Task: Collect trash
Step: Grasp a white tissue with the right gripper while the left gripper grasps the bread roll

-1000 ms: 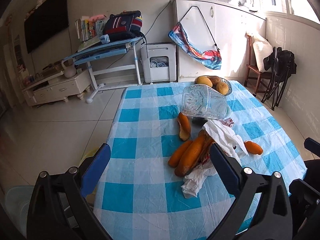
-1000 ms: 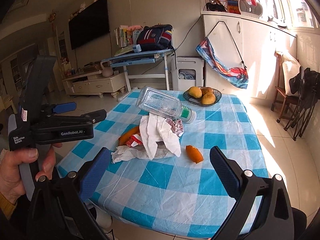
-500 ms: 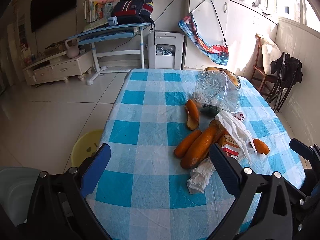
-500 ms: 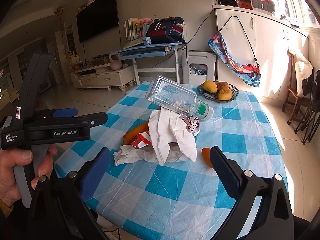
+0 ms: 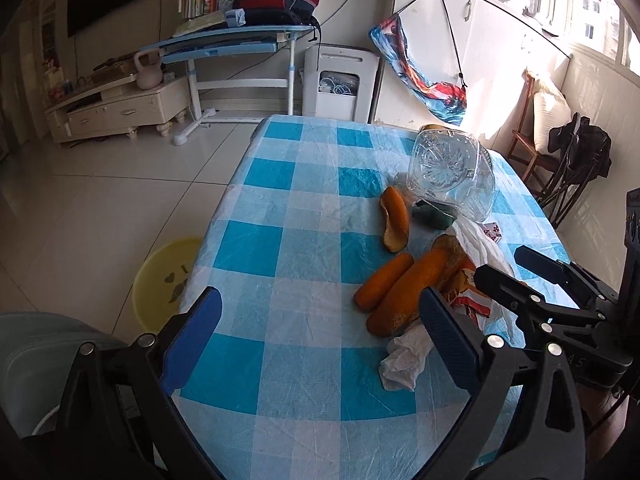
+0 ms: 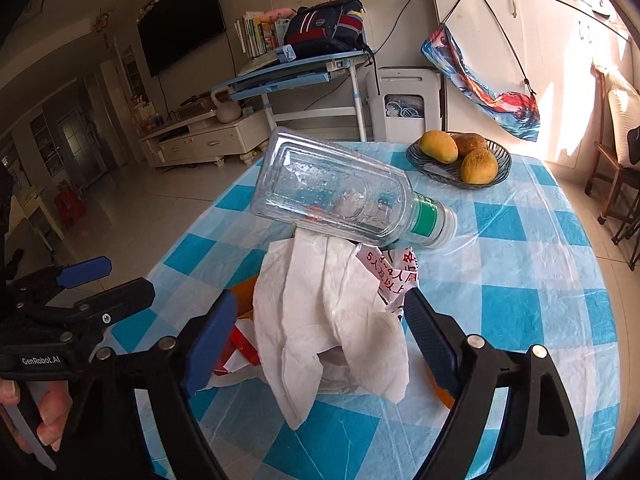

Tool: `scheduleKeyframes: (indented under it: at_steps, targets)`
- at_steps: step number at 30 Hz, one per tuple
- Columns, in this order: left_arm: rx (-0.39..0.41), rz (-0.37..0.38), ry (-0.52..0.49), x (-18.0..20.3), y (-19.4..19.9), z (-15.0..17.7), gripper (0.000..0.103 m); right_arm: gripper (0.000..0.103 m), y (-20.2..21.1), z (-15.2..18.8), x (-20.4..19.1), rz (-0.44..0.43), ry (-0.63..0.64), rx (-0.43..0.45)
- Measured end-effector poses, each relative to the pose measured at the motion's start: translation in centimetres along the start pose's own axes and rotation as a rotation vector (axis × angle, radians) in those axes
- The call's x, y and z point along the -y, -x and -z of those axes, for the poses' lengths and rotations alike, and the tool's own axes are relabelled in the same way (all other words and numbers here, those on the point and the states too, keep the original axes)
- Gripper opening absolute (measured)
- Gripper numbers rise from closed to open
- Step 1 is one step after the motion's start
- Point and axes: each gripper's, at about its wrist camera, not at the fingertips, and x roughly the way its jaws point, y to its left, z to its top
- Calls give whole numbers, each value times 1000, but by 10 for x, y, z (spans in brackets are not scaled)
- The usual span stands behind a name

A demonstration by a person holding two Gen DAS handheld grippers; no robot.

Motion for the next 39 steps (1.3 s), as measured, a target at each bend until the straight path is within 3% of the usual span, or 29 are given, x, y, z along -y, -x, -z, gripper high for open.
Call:
scheduleKeyframes:
  at_steps: [2,4,5,6,9,19,24,27,34,39]
  targets:
    - [-9,-1,5,-1,-3,0,96,66,-6,1,4,-25,-6,-26]
    - [-13,-1,5,-1,-5,0,96,42,-7,2,6,-50,-15,-38]
    - [-14,-1,3,0,-6,0,96,36,-6,3,7,-59,-15,-40]
    - [-17,-1,0,1,-7,0,96,24,-4,3,8,-64,-17,-38]
    - [-28,-2,-14,4,-12,1,96,10,8,5,12,-78,-34,-16]
    - [-22,-10,-132,33,-27,1,96,8,57,35,20,-126,-87,20]
    - [-16,-6,-230,54,-40,1,94,8,70,33,25,-136,-102,58]
    - [-19,32,-263,63,-43,3,86,8,79,27,32,-143,-110,97]
    - [-96,199,-260,72,-55,6,47,8,80,32,55,-148,-171,112]
    - [-117,205,-271,76,-62,12,47,8,83,34,60,-155,-181,122]
